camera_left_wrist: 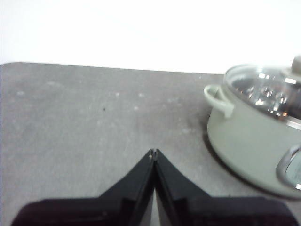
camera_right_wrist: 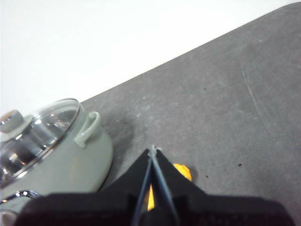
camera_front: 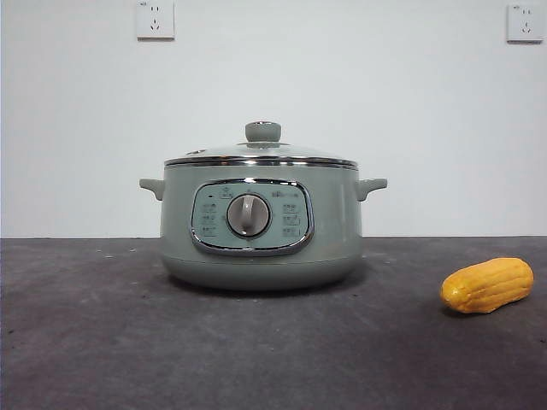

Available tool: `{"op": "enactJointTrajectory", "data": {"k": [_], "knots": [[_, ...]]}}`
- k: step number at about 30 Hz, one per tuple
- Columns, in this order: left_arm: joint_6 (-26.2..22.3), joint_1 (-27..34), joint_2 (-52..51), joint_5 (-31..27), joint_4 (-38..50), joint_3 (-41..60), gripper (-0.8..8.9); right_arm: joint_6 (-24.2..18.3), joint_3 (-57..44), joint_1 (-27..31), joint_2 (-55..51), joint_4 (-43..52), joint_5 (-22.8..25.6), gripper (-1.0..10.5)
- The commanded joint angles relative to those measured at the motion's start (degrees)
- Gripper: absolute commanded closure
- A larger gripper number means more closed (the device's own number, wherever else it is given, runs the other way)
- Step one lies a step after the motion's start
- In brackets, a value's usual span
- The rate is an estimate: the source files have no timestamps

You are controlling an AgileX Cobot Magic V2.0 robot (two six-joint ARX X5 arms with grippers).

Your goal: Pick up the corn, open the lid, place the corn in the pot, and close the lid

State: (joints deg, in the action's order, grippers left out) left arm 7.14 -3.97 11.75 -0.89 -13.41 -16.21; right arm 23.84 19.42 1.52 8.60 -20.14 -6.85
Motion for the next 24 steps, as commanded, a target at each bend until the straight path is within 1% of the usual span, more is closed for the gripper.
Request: {"op": "enactJointTrajectory", "data": {"k": [1, 3, 6, 11, 12, 13, 14, 16, 18, 20, 22, 23, 24], "knots": [[0.6, -0.1, 4.3, 1.6, 0.1, -4.4, 8.19, 0.6, 5.4, 0.0, 5.0, -2.8, 0.2, 9.5], [0.7, -0.1, 7.7, 3.2, -0.8, -7.8, 8.19, 0.6, 9.5, 0.0, 9.1, -5.8, 0.2, 9.5], [0.8, -0.1, 12.9, 6.0, -4.3, -13.2, 8.19, 0.6, 15.7, 0.0, 15.3, -10.9, -0.2, 9.5], [0.8, -0.1, 21.4, 10.3, -13.8, -22.0, 8.18, 0.9, 25.8, 0.0, 25.1, -20.0, -3.7, 9.5], [0.8, -0.2, 22.8, 11.2, -15.6, -23.2, 8.18, 2.2, 27.1, 0.0, 26.5, -20.7, -4.9, 9.5], [0.7, -0.1, 24.7, 12.2, -17.5, -24.6, 8.18, 4.5, 28.5, 0.0, 28.3, -20.6, -7.2, 9.5], [0.6, -0.2, 26.1, 13.0, -18.8, -25.5, 8.18, 5.6, 29.3, -0.1, 29.7, -20.3, -9.7, 9.5], [0.1, -0.1, 29.4, 15.0, -21.0, -27.2, 8.18, 6.1, 31.1, -0.1, 33.1, -19.7, -15.7, 9.5], [0.1, -0.1, 32.2, 16.5, -21.9, -28.3, 8.17, 7.3, 32.8, -0.1, 36.5, -20.2, -18.4, 9.4], [0.1, -0.2, 34.5, 18.2, -21.8, -28.7, 8.17, 7.7, 34.5, -0.1, 40.4, -21.7, -19.5, 9.4], [0.1, -0.2, 36.5, 20.5, -21.6, -28.7, 8.17, 7.6, 36.6, -0.5, 44.6, -24.4, -19.3, 9.3], [0.1, -0.2, 37.3, 21.2, -21.7, -28.7, 8.17, 7.5, 37.5, -0.9, 46.4, -25.4, -19.2, 9.2], [0.1, -0.2, 38.1, 21.9, -21.7, -28.7, 8.17, 7.5, 38.5, -1.2, 48.6, -26.2, -18.8, 8.8]]}}
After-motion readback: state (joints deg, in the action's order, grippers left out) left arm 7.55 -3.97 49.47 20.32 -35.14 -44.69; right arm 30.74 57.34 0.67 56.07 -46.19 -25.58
